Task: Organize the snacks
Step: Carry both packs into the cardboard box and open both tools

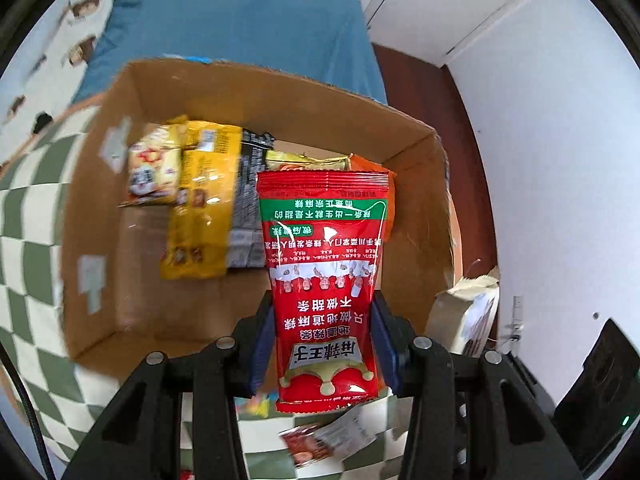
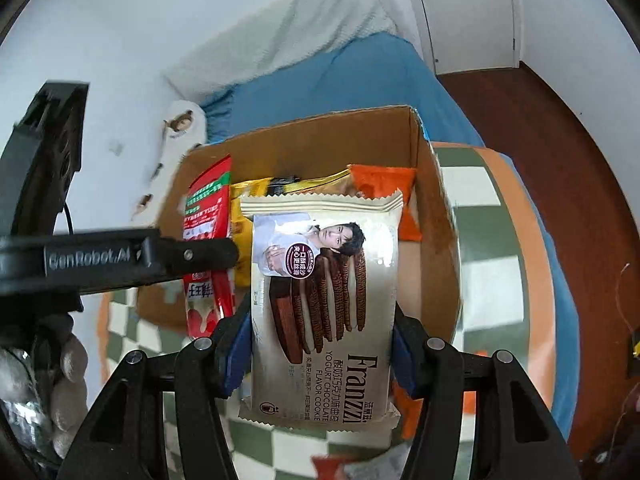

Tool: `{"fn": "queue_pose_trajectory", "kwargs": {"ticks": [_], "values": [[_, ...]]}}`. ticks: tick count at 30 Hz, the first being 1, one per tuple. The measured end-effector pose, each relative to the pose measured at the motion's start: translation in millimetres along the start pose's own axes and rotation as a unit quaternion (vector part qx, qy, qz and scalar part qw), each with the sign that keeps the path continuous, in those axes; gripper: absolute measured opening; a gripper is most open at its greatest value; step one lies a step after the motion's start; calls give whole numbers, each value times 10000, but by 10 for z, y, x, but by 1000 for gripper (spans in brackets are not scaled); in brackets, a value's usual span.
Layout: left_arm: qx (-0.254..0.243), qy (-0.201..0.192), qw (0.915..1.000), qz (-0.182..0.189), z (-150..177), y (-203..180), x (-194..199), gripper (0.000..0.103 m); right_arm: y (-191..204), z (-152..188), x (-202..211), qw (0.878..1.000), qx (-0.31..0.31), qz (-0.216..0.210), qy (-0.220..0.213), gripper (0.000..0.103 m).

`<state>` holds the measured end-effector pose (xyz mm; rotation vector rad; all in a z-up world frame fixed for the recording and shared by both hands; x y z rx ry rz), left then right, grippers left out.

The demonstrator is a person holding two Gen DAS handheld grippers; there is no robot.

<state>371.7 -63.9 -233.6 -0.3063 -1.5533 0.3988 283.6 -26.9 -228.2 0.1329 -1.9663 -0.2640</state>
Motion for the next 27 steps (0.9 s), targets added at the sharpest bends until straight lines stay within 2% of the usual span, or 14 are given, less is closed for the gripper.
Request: {"fn": "queue_pose_trajectory", "kwargs": {"ticks": [6, 13, 14, 15, 16, 17, 18, 27], "values": [[96, 386, 9992, 32, -165, 13, -443, 42, -94, -213, -437, 9989, 104, 306, 342, 61], [242, 659, 9975, -83, -141, 67, -724, 45, -220, -196, -832, 9962, 72, 445, 750, 63], [230, 667, 9974, -116, -147, 69, -745, 48, -251, -187, -885, 9955, 49, 496, 807, 72], [198, 646, 9976, -159, -175, 72, -766, 57, -274, -187, -912, 9950, 67, 565, 823, 83], [99, 631, 9978, -197, -177, 49, -765, 64, -295, -176, -942, 9943, 101, 631, 852, 86], [36, 624, 9978, -226, -193, 37, -772, 82, -319, -170, -989, 9939, 108, 655, 880, 88], [-13, 587, 9979, -275, -221, 46, -775, 87, -325, -159, -1002, 9935, 107, 668, 917, 89], [-262, 156, 9982, -521, -241, 3, -528, 87, -294, -151, -1053, 9926, 190, 742, 945, 94]]}}
Point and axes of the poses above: each gripper's, at about its wrist camera, not at the fingertips, and x roughly against the way its jaws point, y to its left, z to its underside, the point moved 9 cm from there along -x, roughly the way its jaws point, and after that the axes turned 6 degrees about z, right-handed, at the moved point
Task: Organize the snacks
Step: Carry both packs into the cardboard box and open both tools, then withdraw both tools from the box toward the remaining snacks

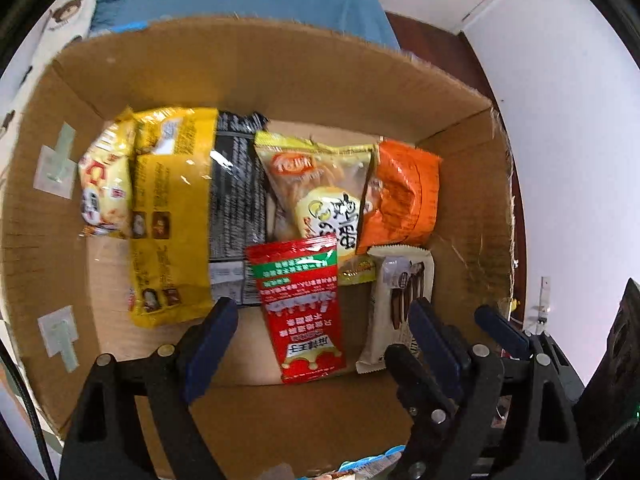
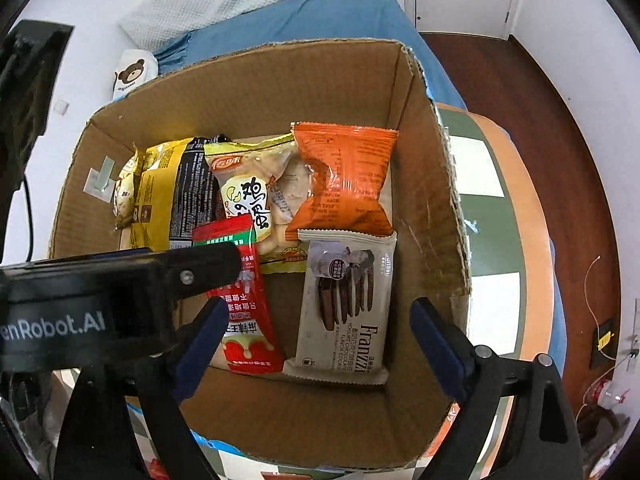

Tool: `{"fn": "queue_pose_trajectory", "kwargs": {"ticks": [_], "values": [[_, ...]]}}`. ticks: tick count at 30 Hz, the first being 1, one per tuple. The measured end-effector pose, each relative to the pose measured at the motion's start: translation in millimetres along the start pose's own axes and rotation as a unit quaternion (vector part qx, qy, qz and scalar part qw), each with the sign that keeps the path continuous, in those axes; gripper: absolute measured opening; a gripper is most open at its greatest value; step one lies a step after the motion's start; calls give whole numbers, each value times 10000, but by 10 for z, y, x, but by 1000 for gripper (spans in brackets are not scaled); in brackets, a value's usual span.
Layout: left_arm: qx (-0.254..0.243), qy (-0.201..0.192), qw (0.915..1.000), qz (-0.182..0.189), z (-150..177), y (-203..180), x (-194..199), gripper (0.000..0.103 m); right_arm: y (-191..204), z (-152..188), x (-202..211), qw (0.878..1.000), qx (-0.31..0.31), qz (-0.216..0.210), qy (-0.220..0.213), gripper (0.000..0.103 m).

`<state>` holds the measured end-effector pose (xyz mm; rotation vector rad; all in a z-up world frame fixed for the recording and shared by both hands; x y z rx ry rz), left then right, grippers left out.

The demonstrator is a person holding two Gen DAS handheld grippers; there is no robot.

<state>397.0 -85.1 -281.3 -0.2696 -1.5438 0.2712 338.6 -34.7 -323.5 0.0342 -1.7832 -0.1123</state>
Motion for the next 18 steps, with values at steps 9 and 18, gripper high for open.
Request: {"fn": "queue_pose_trajectory", "kwargs": {"ticks": [9, 18], "values": [[-227, -935, 9940, -520, 125, 216, 605, 87, -17, 110, 363, 9991, -89, 33, -406, 94], [-488, -1930, 9764, -836, 493, 145, 1232, 87, -8, 323, 944, 9933, -89, 116, -1142, 94]]}}
Point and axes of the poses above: each gripper's, at about its wrist camera, not at the fingertips, and x roughly against the way its jaws point, y to its left, z to its underside, the point moved 9 cm from there along -x, roughly the way its jaws point, and after that the axes turned 6 degrees about z, right-handed, at the moved point
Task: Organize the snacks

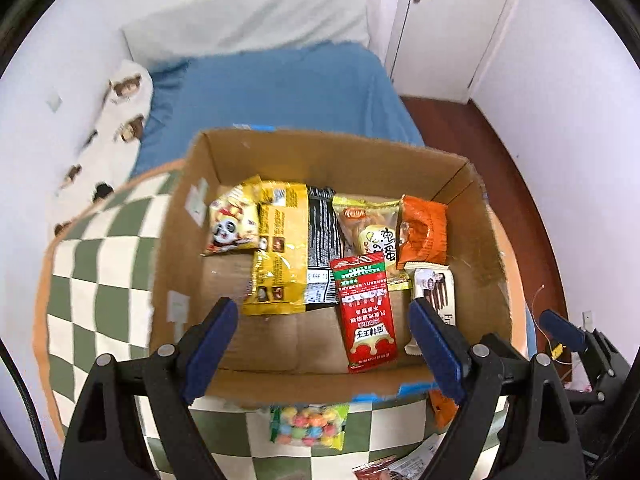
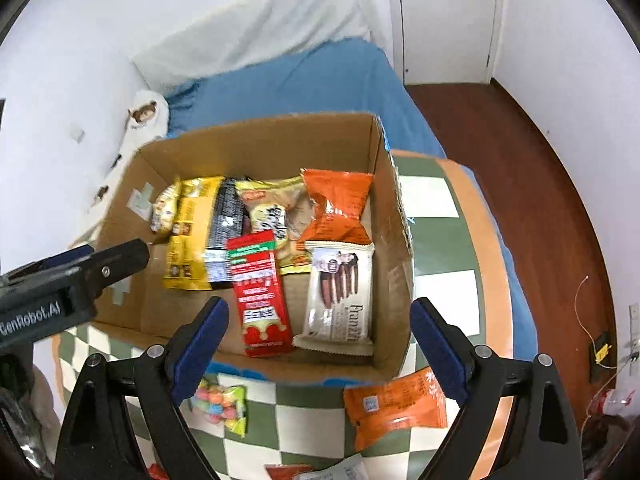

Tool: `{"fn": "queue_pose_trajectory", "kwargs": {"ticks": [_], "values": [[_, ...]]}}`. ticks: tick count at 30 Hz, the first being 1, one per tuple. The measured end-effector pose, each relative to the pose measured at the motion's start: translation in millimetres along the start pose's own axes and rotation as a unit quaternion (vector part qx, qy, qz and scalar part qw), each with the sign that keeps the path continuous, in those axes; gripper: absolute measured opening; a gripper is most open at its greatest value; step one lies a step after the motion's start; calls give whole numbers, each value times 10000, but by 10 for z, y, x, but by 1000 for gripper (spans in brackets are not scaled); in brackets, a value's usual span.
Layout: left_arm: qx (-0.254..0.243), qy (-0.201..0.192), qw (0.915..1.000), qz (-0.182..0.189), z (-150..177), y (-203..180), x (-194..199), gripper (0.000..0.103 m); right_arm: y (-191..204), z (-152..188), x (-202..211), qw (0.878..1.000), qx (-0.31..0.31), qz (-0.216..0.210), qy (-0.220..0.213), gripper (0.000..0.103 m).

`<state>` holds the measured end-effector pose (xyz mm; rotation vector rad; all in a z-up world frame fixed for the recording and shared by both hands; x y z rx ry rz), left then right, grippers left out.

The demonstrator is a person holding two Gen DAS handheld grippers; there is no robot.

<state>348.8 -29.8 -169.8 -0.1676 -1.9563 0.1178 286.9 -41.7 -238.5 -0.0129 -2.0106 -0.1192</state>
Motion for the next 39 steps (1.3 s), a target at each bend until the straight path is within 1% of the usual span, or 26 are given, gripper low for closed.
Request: {"fn": "queue_pose_trajectory", "kwargs": {"ticks": [1, 4, 8, 14, 15, 18, 20, 21, 23, 26, 28, 29, 30, 32, 34, 36, 37, 39], "values": [[-8, -341, 9994, -3, -14, -12, 88, 87, 4, 15, 89, 9999, 15, 25, -105, 94], [-118, -604, 9981, -58, 74, -45, 305, 87, 30, 61, 320, 9994, 62, 36, -335, 94], [-256, -1033, 9942, -172, 197, -86, 572, 87, 54, 126, 619, 9981, 87, 21, -609, 94], [-302, -1221, 9920, -123, 377, -151, 807, 87, 96, 254, 1002, 9960, 138, 0, -884, 94], [-313, -1289, 9911, -115, 395, -158, 839, 87, 97, 279, 1052, 9959, 106, -40, -901, 94], [-281, -1332, 9906, -95, 480, -163, 892, 87, 107, 338, 1157, 9956, 72, -110, -925, 94], [-230, -1282, 9914, -85, 539, -158, 889, 87, 97, 383, 1201, 9956, 18, -172, -918, 94], [-154, -1324, 9911, -16, 558, -165, 880, 87, 86, 411, 1205, 9959, -20, -208, -882, 94], [-83, -1288, 9916, -14, 633, -155, 834, 87, 35, 474, 1175, 9965, -141, -285, -778, 94], [10, -1095, 9939, -95, 764, -109, 647, 87, -103, 608, 989, 9977, -354, -315, -487, 94], [45, -832, 9964, -159, 876, -63, 434, 87, -214, 720, 764, 9985, -449, -248, -207, 94], [27, -639, 9977, -220, 948, -32, 277, 87, -266, 771, 656, 9986, -481, -210, -76, 94], [46, -593, 9980, -206, 980, -26, 178, 87, -326, 845, 515, 9983, -542, -197, 114, 94], [-54, -312, 9988, -371, 1112, 24, -95, 87, -438, 999, 250, 9955, -774, -258, 492, 94], [-250, -1, 9988, -424, 1238, 53, -369, 87, -544, 1204, -45, 9883, -1113, -438, 945, 94], [-551, 277, 9972, -423, 1345, 35, -595, 87, -656, 1357, -269, 9789, -1535, -574, 1220, 94], [-769, 441, 9953, -381, 1397, 7, -708, 87, -717, 1434, -386, 9737, -1731, -616, 1348, 94], [-1298, 618, 9884, -497, 1463, -59, -846, 87, -845, 1532, -600, 9627, -2144, -673, 1504, 94]]}}
Point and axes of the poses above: each gripper's, at about its wrist camera, not at the fingertips, and x roughly against the way its jaws point, y to its left, z to its underside, the point moved 9 cm from there along -x, roughly the way its jaws point, and after that the axes turned 6 degrees about z, right-handed, at the moved point
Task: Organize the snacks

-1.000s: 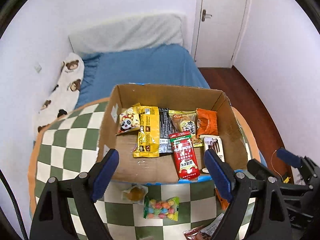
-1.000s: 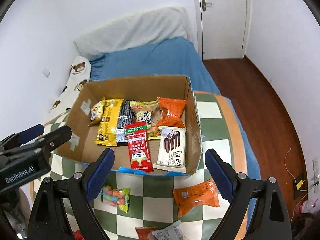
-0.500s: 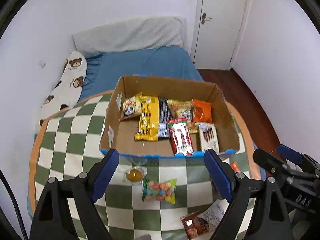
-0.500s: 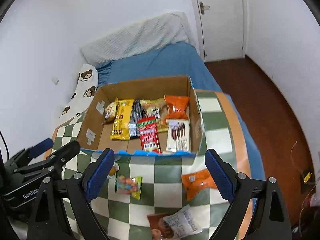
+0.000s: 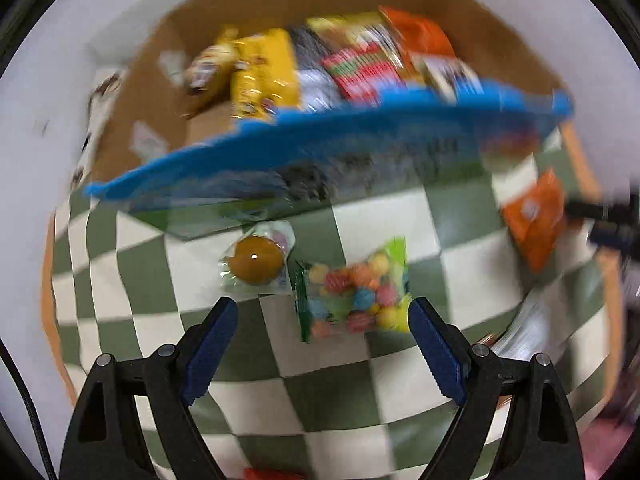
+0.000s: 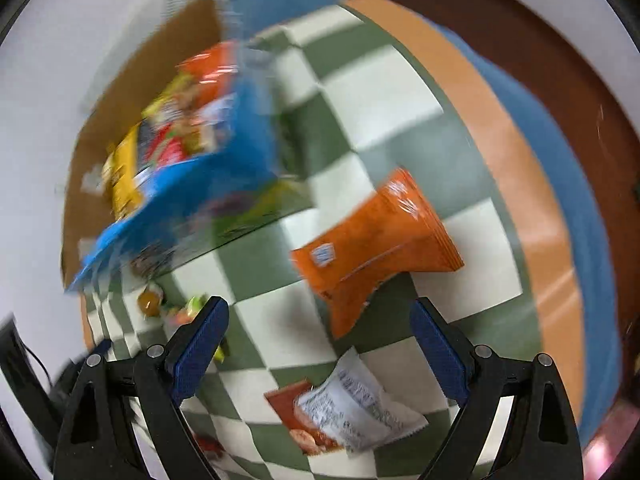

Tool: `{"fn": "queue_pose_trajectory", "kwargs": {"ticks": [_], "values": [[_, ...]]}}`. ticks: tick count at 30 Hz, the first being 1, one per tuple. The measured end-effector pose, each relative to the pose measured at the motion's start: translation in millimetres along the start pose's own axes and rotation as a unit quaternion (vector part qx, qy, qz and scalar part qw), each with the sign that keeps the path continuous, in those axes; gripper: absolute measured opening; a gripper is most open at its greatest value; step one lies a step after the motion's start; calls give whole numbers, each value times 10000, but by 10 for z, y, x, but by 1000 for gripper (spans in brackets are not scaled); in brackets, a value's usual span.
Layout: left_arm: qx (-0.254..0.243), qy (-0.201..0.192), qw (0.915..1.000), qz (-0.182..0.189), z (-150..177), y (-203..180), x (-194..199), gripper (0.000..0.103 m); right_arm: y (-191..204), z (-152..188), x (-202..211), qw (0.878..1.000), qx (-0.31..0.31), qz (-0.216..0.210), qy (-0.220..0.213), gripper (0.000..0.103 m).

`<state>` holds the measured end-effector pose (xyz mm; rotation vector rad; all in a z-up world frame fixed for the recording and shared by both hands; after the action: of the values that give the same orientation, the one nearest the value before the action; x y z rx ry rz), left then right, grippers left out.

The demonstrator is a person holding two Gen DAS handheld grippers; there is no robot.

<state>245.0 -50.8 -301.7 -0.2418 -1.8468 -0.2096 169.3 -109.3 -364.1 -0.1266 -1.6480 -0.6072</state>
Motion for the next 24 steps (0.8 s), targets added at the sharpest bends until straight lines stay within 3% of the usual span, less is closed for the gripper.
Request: {"fn": "queue_pose_trajectory", "kwargs": {"ticks": [2, 5, 7, 8, 9, 10, 14, 18, 21, 24], "values": [[-694, 100, 9970, -314, 22, -77, -124, 87, -84, -55, -135, 9997, -237, -33, 18, 94], [-1725, 263, 9830, -569, 65, -245, -281, 87, -148, -166, -282, 9990, -431, 50, -44, 93], [-2275, 363, 9699, -793, 97, -318, -392, 87, -178, -210, -405, 9983, -561, 127, 2, 80], [-2478, 406, 9641, -869, 106, -345, -443, 87, -184, -215, -459, 9982, -563, 199, 50, 67], [-2652, 412, 9590, -912, 106, -378, -478, 87, -187, -210, -526, 9982, -502, 316, 103, 62], [-3067, 569, 9454, -948, 126, -406, -510, 87, -179, -202, -565, 9983, -414, 377, 138, 61], [-3414, 612, 9342, -830, 128, -563, -582, 87, -90, -104, -614, 9958, 460, 753, 239, 57], [-3358, 768, 9370, -585, 139, -661, -651, 67, -41, 69, -617, 9820, 1443, 1095, 529, 54], [-2840, 917, 9537, -364, 157, -674, -691, 62, -72, 177, -583, 9656, 2054, 1486, 580, 54], [-1814, 1000, 9783, -78, 141, -546, -678, 61, -107, 243, -566, 9577, 2291, 1630, 616, 54]]}}
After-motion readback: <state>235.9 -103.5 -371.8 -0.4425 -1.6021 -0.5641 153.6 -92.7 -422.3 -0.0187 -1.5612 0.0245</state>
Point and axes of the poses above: each gripper's, at about its wrist camera, not at the fingertips, and x roughly against the way its jaws point, y to its left, z to its underside, the point moved 9 cm from there along -x, roughly the way its jaws point, and after that the axes turned 6 degrees about z, right-handed, at the moved point
